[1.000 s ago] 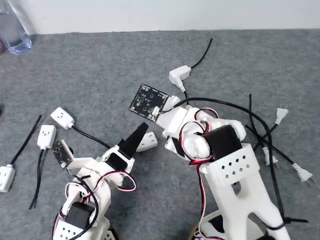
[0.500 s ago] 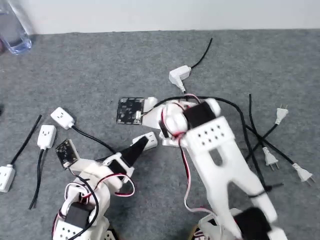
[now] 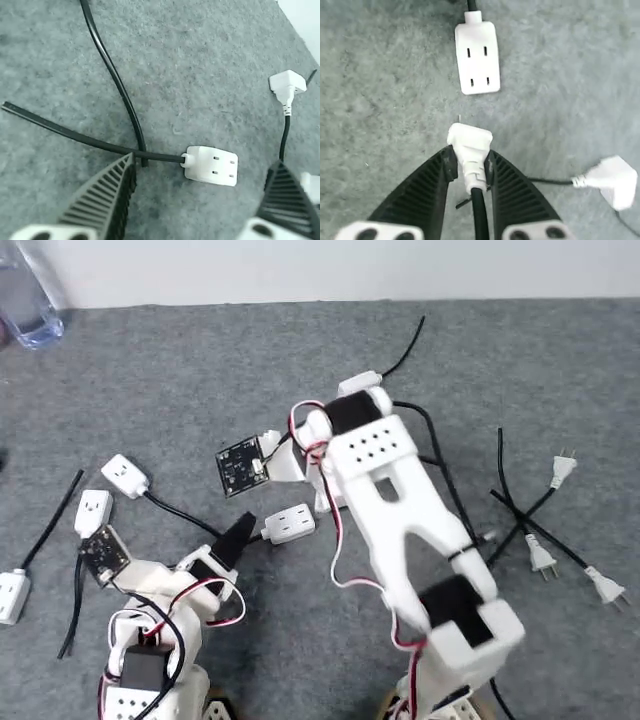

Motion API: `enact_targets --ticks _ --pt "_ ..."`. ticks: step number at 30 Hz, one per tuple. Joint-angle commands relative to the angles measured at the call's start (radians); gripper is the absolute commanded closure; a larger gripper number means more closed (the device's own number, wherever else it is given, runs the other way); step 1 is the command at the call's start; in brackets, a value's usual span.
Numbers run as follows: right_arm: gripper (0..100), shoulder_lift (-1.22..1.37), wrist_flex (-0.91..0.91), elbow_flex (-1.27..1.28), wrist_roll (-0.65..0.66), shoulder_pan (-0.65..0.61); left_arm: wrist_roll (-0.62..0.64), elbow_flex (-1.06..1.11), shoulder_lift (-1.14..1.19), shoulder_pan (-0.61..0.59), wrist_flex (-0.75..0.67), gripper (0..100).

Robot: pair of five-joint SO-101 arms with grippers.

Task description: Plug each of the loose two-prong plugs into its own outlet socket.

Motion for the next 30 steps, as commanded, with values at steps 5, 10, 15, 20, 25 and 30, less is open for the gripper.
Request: enact_targets --ticks 5,10,15,20,25,30 --pt "98.9 0.091 -0.025 -0.072 0.072 -0.027 -0.009 -0.013 -0.008 -0.003 0.003 62" --pt "98.9 0.102 -0.104 -0.072 0.074 -0.077 -0.009 -0.013 -0.008 -0.003 0.003 62" --pt "98.9 0.117 -0.143 -0.057 0.114 -0.094 -0.009 -0.013 -0.008 -0.003 0.003 62" --pt "98.9 0.151 -0.166 -0.057 0.150 -0.067 -0.009 -0.013 -0.008 -0.003 0.003 62" --pt "98.9 0.165 -0.166 -0.061 0.158 -0.047 -0.009 -0.013 -0.008 -0.002 0.003 62" --pt "98.9 0.162 -0.163 -0.061 0.180 -0.039 -0.009 -0.013 -0.008 -0.002 0.003 62"
